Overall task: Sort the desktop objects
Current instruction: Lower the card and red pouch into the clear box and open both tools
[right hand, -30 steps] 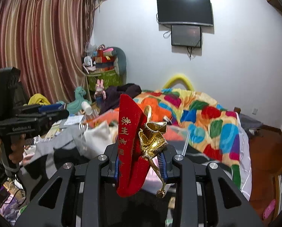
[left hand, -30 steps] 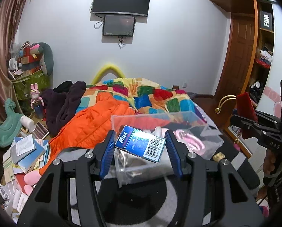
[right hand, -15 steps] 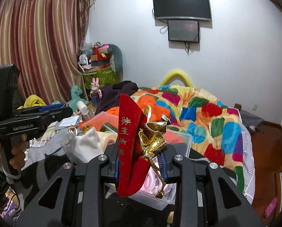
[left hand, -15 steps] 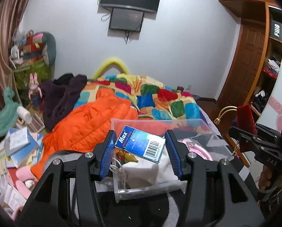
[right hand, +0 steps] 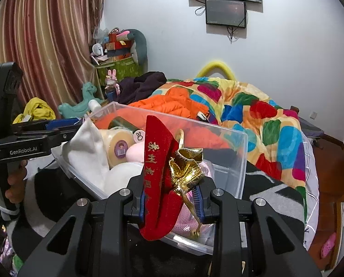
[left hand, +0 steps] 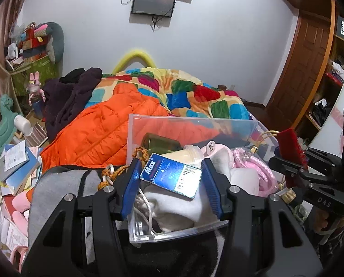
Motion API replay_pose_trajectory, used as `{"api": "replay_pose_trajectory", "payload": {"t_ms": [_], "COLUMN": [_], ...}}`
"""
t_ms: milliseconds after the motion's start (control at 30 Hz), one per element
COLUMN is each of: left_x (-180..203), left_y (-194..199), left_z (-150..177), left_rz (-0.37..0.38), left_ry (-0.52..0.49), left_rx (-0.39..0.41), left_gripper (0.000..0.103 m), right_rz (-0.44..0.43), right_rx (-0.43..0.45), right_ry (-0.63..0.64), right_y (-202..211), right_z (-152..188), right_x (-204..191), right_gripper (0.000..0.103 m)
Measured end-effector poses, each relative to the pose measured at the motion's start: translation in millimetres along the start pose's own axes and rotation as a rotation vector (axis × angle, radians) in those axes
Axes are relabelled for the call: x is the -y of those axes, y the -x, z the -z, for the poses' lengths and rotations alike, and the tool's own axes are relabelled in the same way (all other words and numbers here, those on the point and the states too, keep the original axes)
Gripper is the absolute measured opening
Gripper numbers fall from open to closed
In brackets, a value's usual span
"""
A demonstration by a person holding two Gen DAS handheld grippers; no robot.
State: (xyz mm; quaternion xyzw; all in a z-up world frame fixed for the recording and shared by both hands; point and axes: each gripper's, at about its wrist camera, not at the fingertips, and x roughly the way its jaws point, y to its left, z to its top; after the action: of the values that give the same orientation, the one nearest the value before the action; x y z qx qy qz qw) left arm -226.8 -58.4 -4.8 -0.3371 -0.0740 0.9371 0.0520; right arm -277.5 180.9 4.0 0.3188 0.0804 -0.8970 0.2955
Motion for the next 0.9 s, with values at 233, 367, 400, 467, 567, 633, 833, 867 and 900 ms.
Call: {"api": "replay_pose_trajectory", "payload": {"t_ms": [233, 367, 400, 467, 567, 633, 833, 867, 900], "left_x": [-2.3, -3.0, -2.7, -2.4, 0.2, 1.6, 0.8, 0.9, 1.0], "left_y": [-2.6, -2.1, -2.0, -2.0, -1.6, -0.7, 0.4, 0.8, 0.9], "left_z": [1.6, 1.7, 1.7, 1.7, 2.7, 3.3, 2.8, 2.9, 2.8], "left_rz": [0.018, 0.016, 0.015, 0.013, 0.006, 0.001, 0.011, 0.011, 0.01], "left_ry": [0.005, 0.007, 0.005, 0.004, -0.012, -0.015, -0.005, -0.006, -0.007], "left_rx": [-0.001, 0.003, 0.004, 0.005, 0.008, 0.013, 0.005, 0.004, 0.004], "left_gripper": [0.053, 0.054, 0.054, 0.055, 0.056, 0.056, 0.057, 0.057, 0.057], "right_rz": [-0.016, -0.022, -0.019, -0.011, -0.019, -0.003, 0.038, 0.041, 0.045], "right_rx": [-0.023, -0.026, -0.027, -0.031, -0.038, -0.031, -0.005, -0.001, 0.006], "right_ry": [-0.024, -0.039, -0.039, -0.032, -0.016, 0.005, 0.091, 0.102, 0.115], "right_y": [-7.8, -8.3, -8.4, -8.1, -5.8, -3.7, 6.8, 8.7, 11.7], "right_z": [2.7, 4.3, 4.6, 4.6, 5.7, 6.9, 9.7, 9.8, 10.1], "right_x": [3.0, 3.9, 3.4, 1.1, -3.8, -9.0, -27.7, -29.9, -33.0], "right_gripper": [0.028, 0.031, 0.031, 0.031, 0.042, 0.046, 0.052, 0.054, 0.056]}}
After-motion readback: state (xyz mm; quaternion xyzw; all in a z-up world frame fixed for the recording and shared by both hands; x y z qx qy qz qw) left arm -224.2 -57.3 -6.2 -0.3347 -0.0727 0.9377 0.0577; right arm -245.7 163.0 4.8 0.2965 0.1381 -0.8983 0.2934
